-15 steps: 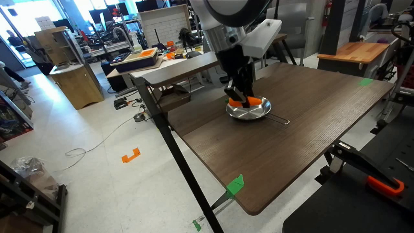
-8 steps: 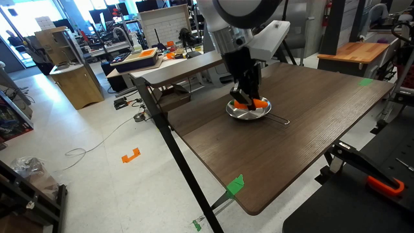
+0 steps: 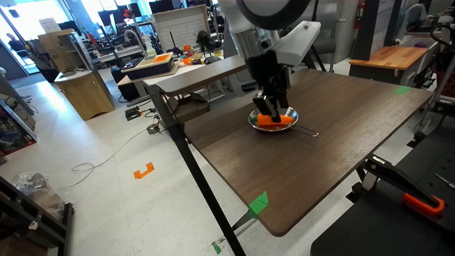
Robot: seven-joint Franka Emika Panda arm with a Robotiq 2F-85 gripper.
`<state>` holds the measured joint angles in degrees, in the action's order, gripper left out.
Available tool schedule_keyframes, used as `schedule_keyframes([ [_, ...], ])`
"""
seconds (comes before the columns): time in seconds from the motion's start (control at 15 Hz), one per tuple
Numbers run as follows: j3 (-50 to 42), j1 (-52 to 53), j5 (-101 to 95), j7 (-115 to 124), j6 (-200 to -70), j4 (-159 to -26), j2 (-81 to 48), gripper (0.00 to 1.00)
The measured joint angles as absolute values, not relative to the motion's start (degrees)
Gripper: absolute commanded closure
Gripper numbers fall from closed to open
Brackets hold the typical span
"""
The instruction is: Put the orange object in the pan
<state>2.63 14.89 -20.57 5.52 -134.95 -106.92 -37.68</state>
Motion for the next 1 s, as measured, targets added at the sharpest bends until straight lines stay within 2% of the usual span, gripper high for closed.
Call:
schedule_keyframes([
  [0.73,2.62,14.89,-20.57,5.53,-134.96,-106.92,-37.68,0.41],
  [0.8,2.62,14.89,-20.57,5.54,-134.96,-106.92,-37.68,0.16],
  [0.87,2.62,14.89,-20.57,5.54,-134.96,-106.93,-37.68,0.14],
  [1.0,2.62,14.89,-20.55,5.54,-134.92,-106.92,-37.74,0.02],
])
